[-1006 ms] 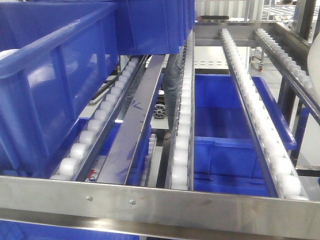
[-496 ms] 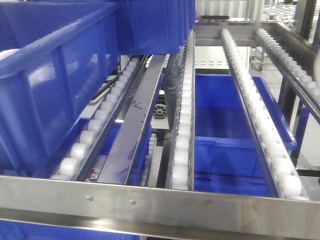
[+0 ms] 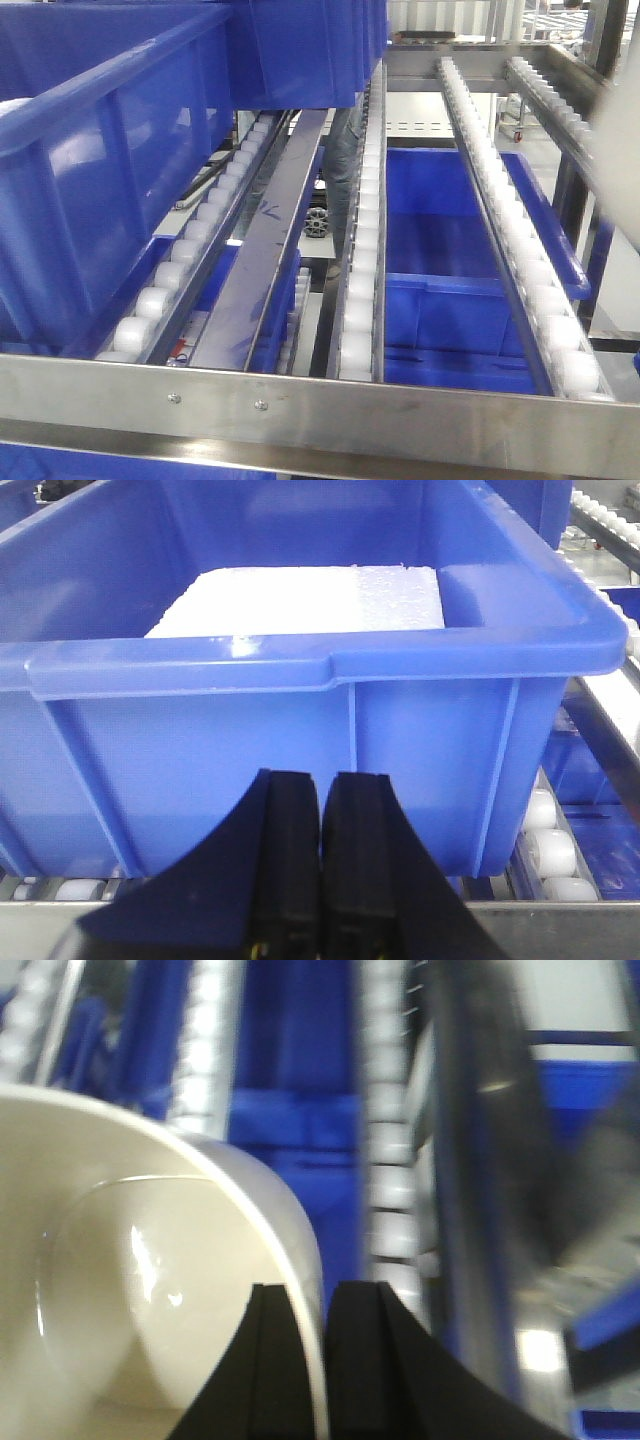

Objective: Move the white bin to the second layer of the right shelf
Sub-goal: 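Drive up to the roller shelf and align with the second layer, then move the right gripper forward and lower the bin onto the rollers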

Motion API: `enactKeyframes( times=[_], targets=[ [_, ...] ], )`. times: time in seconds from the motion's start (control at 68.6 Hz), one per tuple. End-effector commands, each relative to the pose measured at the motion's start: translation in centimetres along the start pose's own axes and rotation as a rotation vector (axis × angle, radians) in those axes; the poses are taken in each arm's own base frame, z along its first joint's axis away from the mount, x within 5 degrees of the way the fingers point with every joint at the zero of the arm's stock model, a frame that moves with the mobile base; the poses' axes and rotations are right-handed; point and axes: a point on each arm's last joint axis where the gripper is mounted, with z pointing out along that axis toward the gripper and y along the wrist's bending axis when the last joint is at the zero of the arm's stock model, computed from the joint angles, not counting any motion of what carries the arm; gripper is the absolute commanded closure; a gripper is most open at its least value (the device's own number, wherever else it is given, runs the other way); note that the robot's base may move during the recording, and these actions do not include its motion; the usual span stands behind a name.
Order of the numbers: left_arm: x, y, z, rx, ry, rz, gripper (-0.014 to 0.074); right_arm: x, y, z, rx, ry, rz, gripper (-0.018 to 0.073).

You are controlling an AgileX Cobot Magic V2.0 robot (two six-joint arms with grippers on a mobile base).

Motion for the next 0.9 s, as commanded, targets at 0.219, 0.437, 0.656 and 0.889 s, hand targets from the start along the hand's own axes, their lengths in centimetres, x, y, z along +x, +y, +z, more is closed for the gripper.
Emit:
enactKeyframes(
  times=[0.219, 0.437, 0.656, 0.889],
  targets=[
    [0.4, 0.0, 0.1, 0.0, -0.065, -0.005, 0.0512, -4.1, 6.6, 4.6, 0.02, 0.066, 0.044, 0.0496],
    [0.4, 0.0, 0.1, 0.0, -0.065, -0.005, 0.0512, -4.0, 9.8, 7.3, -0.017, 0.128, 0.021, 0.0496],
    [0.4, 0.0, 0.1, 0.0, -0.065, -0.005, 0.0512, -3.0, 10.4, 8.6, -0.03, 0.175, 0.03, 0.0496],
    [0.4, 0.0, 0.1, 0.0, -0.065, -0.005, 0.0512, -1.3, 9.7, 9.7, -0.086, 0.197, 0.073, 0.0496]
  ],
)
